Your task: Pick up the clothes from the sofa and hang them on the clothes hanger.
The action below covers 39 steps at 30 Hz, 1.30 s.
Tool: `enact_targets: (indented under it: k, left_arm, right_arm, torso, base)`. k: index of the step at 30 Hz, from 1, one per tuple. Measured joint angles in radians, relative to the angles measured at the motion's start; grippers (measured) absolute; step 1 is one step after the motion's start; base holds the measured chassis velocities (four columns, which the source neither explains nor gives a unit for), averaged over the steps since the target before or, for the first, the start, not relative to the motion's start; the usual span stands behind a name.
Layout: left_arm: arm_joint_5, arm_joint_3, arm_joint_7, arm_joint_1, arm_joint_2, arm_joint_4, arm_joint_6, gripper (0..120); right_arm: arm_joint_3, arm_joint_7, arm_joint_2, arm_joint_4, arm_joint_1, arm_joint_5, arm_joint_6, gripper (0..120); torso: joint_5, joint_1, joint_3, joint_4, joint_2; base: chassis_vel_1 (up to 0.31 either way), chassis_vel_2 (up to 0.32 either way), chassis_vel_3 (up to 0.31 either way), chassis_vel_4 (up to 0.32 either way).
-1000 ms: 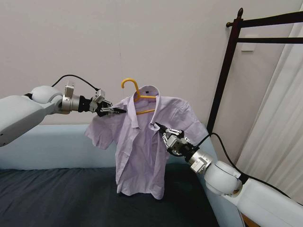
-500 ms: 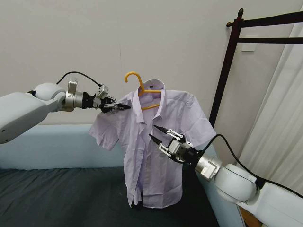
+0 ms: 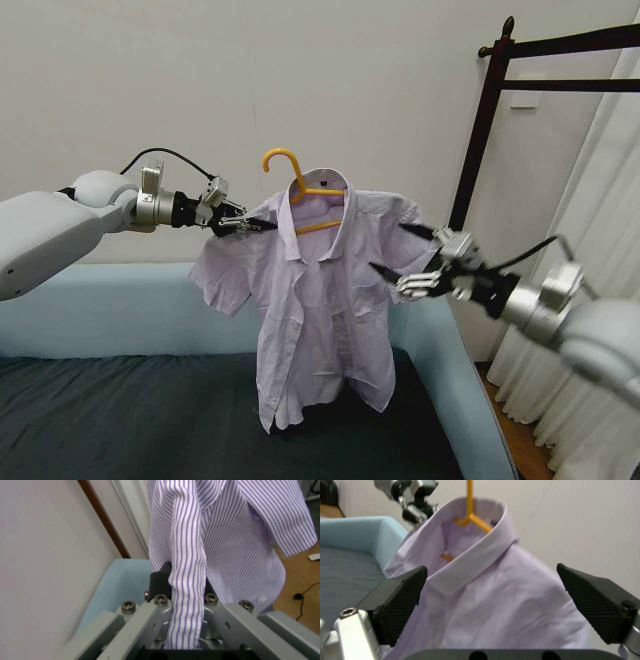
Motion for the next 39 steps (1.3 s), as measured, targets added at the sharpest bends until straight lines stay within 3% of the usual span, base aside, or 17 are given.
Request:
enact_targets:
  k: [3,10,14,21,24,26,27,29,30,33,39]
  left_arm:
    - [0.03,-0.036,0.049,0.028,-0.075,0.045,-0.005,1]
    - [0.079,-0.087,0.06,0.082,-0.074,0.006,0.0,1]
    - [0.098,-0.117,0.049,0.134,-0.051,-0.039,0.002,1]
    - [0.115,-0.122,0.046,0.145,-0.041,-0.058,0.002,1]
    - [0.123,-0.122,0.046,0.145,-0.043,-0.062,0.002,1]
    - [0.143,-0.123,0.046,0.146,-0.044,-0.075,0.001,1]
    - [0.143,-0.123,0.046,0.146,-0.044,-0.075,0.001,1]
    - [0.17,-0.131,0.046,0.157,-0.044,-0.088,-0.002,1]
    - [0.17,-0.131,0.046,0.157,-0.044,-0.088,-0.002,1]
    - [0.182,-0.139,0.048,0.167,-0.037,-0.095,-0.006,1]
    - [0.191,-0.144,0.053,0.168,-0.026,-0.1,-0.015,1]
  right_arm:
    - [0.048,-0.039,-0.085,-0.029,0.02,0.046,-0.042,100]
    - [-0.091,-0.129,-0.097,-0.083,0.142,0.027,-0.075,100]
    - [-0.283,-0.144,-0.032,-0.145,0.287,-0.036,-0.089,100]
    - [-0.419,-0.175,-0.009,-0.171,0.386,-0.083,-0.092,100]
    - [-0.52,-0.193,0.009,-0.184,0.489,-0.109,-0.096,100]
    - [-0.683,-0.203,0.052,-0.21,0.654,-0.119,-0.112,100]
    - [-0.683,-0.203,0.052,-0.21,0.654,-0.119,-0.112,100]
    - [-0.836,-0.22,0.098,-0.244,0.795,-0.121,-0.125,99]
    - [-0.836,-0.22,0.098,-0.244,0.795,-0.121,-0.125,99]
    - [-0.937,-0.236,0.126,-0.268,0.892,-0.115,-0.134,87]
    - [-0.999,-0.252,0.141,-0.287,0.951,-0.112,-0.144,67]
  torso:
    - [0.0002,0.0,0.0,-0.0023,0.0]
    - [0.0,0.0,0.0,-0.001,0.0]
    - [0.0,0.0,0.0,0.0002,0.0]
    - [0.0004,0.0,0.0,-0.0013,0.0]
    - [0.0005,0.0,0.0,-0.0013,0.0]
    - [-0.0001,0.0,0.0,-0.0006,0.0]
    - [-0.0001,0.0,0.0,-0.0006,0.0]
    - [-0.0003,0.0,0.0,-0.0002,0.0]
    - [-0.0003,0.0,0.0,-0.0002,0.0]
    - [0.0,0.0,0.0,-0.0006,0.0]
    - [0.0,0.0,0.0,-0.0008,0.0]
  base:
    - [0.0,0.0,0.0,0.0]
    - [0.0,0.0,0.0,0.0]
    - [0.0,0.0,0.0,0.0]
    - [0.0,0.0,0.0,0.0]
    - [0.0,0.0,0.0,0.0]
    - [0.0,0.0,0.0,0.0]
    - [0.0,0.0,0.0,0.0]
    - [0.0,0.0,0.0,0.0]
    - [0.0,0.0,0.0,0.0]
    - [0.0,0.0,0.0,0.0]
    - [0.0,0.0,0.0,0.0]
